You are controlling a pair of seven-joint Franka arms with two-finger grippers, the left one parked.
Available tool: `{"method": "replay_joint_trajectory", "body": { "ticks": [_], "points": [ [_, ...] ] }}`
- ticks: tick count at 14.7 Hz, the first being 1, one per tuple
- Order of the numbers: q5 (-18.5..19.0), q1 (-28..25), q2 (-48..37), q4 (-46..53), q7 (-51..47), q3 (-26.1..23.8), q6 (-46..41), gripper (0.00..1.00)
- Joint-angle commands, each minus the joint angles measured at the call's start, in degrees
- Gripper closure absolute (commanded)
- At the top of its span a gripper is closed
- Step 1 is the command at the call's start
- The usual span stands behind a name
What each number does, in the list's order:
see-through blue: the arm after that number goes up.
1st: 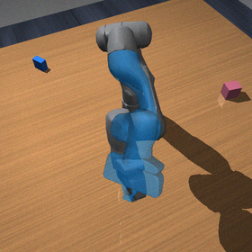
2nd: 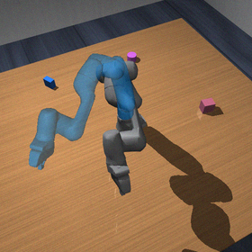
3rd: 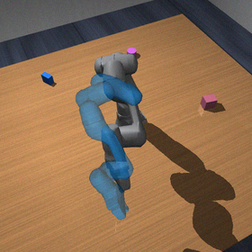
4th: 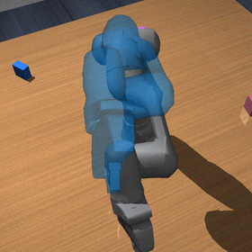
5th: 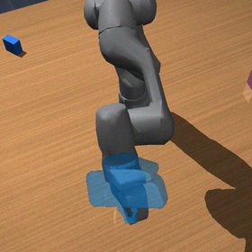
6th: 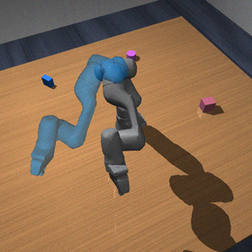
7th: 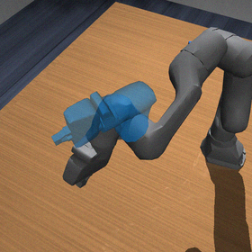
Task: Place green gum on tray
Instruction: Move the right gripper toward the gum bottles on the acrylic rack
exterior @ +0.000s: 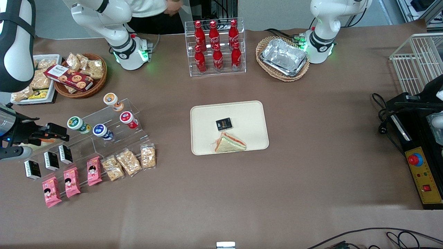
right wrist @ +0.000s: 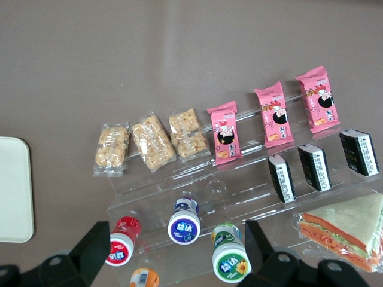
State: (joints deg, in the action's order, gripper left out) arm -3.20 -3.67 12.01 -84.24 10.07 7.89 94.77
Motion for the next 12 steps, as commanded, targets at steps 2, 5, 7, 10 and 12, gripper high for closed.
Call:
{"method": "replay_joint_trajectory", "body": {
  "ticks": [2, 5, 7, 10, 12],
  "points": [
    [-0.31, 0.25, -0.05, -0.40, 0.82, 0.28, 0.68, 0.00],
    [-0.40, 0.42, -0.23, -1.10, 2.74, 0.54, 0.33, 0.00],
    [-1.36, 0.16, -1.10, -3.29, 8.00, 3.26, 0.94, 0.00],
    [-1.28, 0.16, -5.05, -8.90, 9.61, 3.80, 2.96, 0.00],
    [-1.19, 0.16, -9.26, -16.00, 12.58, 4.76, 6.63, 0.00]
  ]
}}
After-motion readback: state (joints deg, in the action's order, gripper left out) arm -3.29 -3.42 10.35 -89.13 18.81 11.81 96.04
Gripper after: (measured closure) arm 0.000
